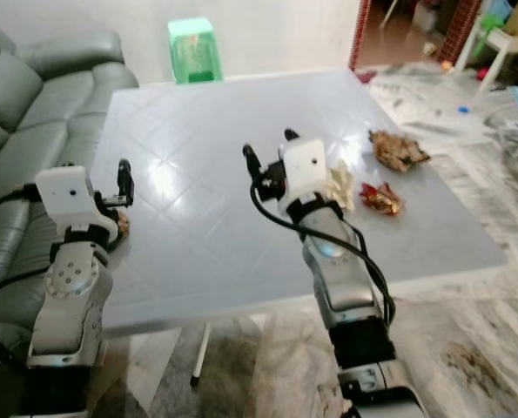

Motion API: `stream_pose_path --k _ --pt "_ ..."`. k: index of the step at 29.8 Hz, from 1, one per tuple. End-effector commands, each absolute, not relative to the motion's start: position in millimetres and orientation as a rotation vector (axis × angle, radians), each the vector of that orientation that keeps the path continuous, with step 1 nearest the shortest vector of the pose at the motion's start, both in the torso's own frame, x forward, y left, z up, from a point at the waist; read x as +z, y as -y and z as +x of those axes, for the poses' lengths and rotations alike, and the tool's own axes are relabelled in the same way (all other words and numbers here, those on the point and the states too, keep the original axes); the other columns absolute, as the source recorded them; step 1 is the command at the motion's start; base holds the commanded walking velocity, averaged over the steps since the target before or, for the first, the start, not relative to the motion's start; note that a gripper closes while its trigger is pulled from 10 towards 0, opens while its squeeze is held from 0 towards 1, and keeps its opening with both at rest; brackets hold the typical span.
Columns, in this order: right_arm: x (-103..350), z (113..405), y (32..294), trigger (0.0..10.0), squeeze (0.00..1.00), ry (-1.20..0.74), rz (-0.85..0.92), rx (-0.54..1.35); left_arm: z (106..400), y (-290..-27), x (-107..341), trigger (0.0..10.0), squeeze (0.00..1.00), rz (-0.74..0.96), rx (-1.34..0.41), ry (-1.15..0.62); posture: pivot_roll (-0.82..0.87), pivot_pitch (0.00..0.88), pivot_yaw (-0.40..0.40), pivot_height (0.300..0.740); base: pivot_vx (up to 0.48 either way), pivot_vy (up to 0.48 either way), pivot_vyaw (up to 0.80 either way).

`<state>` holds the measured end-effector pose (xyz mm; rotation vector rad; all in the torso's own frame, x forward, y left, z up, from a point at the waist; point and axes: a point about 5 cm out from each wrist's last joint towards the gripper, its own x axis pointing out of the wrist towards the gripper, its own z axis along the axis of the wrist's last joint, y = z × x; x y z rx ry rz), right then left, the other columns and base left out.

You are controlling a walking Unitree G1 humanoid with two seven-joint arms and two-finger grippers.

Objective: Picking trash to rubbish bin

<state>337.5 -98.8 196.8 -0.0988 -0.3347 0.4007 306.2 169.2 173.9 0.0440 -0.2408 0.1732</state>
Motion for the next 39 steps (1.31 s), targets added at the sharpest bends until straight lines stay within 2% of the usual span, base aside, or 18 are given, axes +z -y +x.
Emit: stream_pose_path --k 1,12,28,33,39 --pt "200.2 334.8 97.9 10.0 0.0 0.354 -0.113 0.417 306.8 -169.8 175.0 10.0 0.0 0.073 0.198 0.242 -0.03 0.041 0.007 0.74 0.0 0.0 0.79" --pt "201.2 335.5 96.5 10.0 0.0 0.353 -0.106 0.435 309.5 -176.5 164.2 10.0 0.0 0.107 0.239 0.168 -0.03 0.037 0.018 0.74 0.0 0.0 0.79" --pt "201.9 331.6 96.8 10.0 0.0 0.337 -0.092 0.461 328.3 -169.4 133.3 10.0 0.0 0.091 0.085 -0.018 -0.07 0.059 0.003 0.74 0.0 0.0 0.0" --pt "200.4 327.9 97.8 10.0 0.0 0.326 -0.094 0.468 335.7 -171.8 122.9 10.0 0.0 0.112 0.052 -0.066 -0.08 0.065 0.001 0.74 0.0 0.0 0.0" --pt "196.8 317.8 102.3 10.0 0.0 0.292 -0.104 0.51 350.5 -187.9 114.4 10.0 0.0 0.096 0.094 -0.115 -0.13 0.086 -0.004 0.74 0.0 0.0 0.0"
